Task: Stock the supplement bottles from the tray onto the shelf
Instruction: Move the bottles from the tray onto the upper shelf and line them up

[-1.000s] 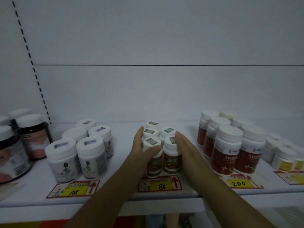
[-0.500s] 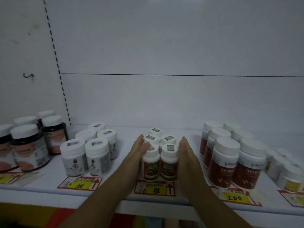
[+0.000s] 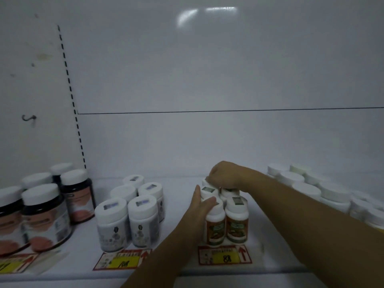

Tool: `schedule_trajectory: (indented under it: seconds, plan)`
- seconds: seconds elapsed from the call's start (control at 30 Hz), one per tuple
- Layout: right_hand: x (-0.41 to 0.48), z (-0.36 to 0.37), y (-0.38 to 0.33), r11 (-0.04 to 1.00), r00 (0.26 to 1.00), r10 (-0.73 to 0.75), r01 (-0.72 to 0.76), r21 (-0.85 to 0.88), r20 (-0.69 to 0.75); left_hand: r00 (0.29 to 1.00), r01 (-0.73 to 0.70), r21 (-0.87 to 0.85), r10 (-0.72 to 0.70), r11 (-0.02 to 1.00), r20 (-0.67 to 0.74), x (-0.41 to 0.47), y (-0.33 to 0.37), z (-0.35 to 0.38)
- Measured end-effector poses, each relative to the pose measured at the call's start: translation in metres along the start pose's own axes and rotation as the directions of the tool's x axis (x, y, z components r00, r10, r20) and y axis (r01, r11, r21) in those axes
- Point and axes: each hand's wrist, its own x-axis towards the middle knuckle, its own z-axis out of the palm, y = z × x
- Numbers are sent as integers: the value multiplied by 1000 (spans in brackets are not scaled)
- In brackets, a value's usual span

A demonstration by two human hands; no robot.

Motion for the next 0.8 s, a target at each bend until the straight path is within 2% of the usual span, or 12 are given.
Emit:
schedule_trajectory:
  seconds: [0.07,0.13,0.2,0.27,0.33,0.4,0.47,0.53,0.6,0.67,0.73,0.8]
  plan:
    - [2,3,1,999,1000,-27,27,35,2,998,-62,7,62,998,26,3,-3,-6]
    - [1,4,1,997,999,-36,36,63,2,1000,-8,-32,9,999,14,9,-1,-4]
    - [-3,2,-3,1000,999,-21,20,20,31,996,87,-23,-87,996,-5,6,5,3]
    - [-8,2,-10,997,1000,-4,5,-75,11,997,59,-10,-59,998,-54,-7,6,2]
    - [-18,1,-22,998,986,-39,31,-56,-165,988,-97,86,107,992,-113,-20,6,-5]
    - [-36,2,-39,975,914,-132,190,117,-383,936,-304,151,324,941,-133,-36,22,-26]
    - [-57,12,-61,876,834,-162,367,313,-527,866,-437,192,469,879,-175,-53,50,-60]
    - [-73,37,-82,769,806,-141,454,449,-574,789,-511,261,567,819,-237,-62,70,-97]
    - [-75,73,-99,742,836,-134,441,505,-533,753,-490,364,595,792,-279,-59,73,-128]
    - [-67,102,-107,702,896,-74,358,616,-437,755,-436,367,556,822,-348,-51,58,-151]
    - [-52,120,-106,557,944,31,256,790,-328,802,-362,283,451,888,-392,-45,38,-165]
    - [-42,130,-99,348,981,88,134,928,-175,874,-265,129,295,956,-387,-39,20,-175]
